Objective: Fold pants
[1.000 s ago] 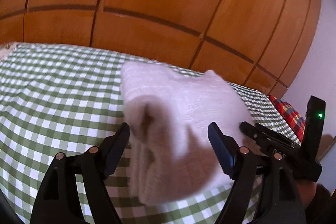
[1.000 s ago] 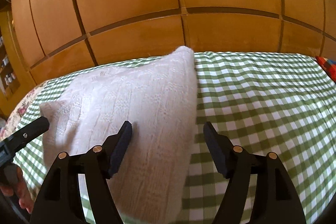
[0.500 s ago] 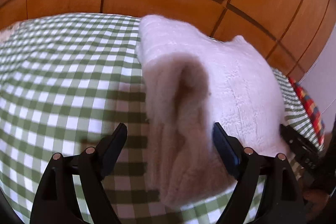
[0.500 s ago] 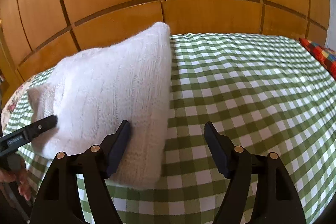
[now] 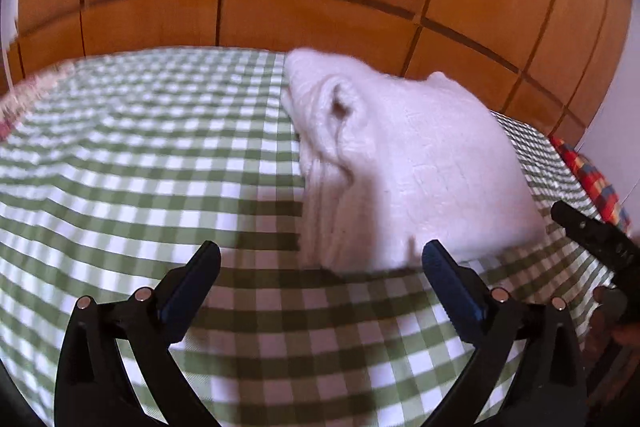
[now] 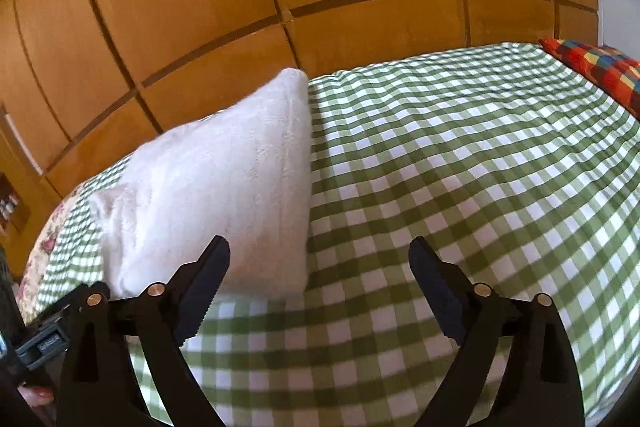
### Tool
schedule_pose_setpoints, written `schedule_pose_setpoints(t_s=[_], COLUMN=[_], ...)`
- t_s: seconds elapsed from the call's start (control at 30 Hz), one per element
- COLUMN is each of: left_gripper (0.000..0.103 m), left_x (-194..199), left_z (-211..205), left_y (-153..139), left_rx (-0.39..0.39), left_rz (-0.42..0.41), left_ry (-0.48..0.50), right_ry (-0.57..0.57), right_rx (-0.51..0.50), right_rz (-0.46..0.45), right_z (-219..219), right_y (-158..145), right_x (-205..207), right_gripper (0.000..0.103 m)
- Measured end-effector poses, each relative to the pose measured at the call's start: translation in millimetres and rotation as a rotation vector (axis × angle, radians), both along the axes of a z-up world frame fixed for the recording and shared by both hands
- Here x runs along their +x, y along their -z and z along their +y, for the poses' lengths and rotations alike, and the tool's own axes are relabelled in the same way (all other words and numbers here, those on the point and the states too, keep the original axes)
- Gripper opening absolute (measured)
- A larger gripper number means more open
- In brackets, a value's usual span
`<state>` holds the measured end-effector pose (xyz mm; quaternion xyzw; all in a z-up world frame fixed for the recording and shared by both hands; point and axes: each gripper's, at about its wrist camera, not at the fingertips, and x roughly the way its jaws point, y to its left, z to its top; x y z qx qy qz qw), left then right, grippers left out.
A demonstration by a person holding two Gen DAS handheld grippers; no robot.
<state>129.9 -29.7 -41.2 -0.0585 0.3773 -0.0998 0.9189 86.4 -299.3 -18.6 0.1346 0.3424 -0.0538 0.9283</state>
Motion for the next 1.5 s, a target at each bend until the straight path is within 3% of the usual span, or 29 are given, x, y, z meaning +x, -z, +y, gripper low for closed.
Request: schedule_pose_setpoints(t_s=[0.4,0.6,0.73,1.0,1.27,1.5], left_gripper=[0.101,0.101,0.101,0.101,0.101,0.101], left_x=[-63,-78,-80,-93,-98,-96], left_z=[-20,-16,-8,5,1,1], left_y=[-44,-53,-56,-58,-67,-68], left_rx=[0.218,0.217,0.175,0.120,0.158,0.130], left_rz=[-0.146,-0.122,-0.091,-0.100,-0.129,-0.105], left_ry=[-0.135,-0.107,-0.119,-0.158,-0.146,-0.141], right_ry=[-0.053,-0.042,-0.022,-0.015,-0.008,-0.001], right_rx=[-0.140,-0.235,-0.252,-0.255,-0.269,-0.269], right_rz=[-0.066,-0.079,-0.073,-0.078,-0.090,-0.096], right_z=[45,63,64,71,77,76], right_y=[-27,-36,-38,-45,-52,-54], right_x=[-49,-62,-69,-79,-86,-87], right_gripper=[0.099,0.099,0.099,0.099,0.099,0.099])
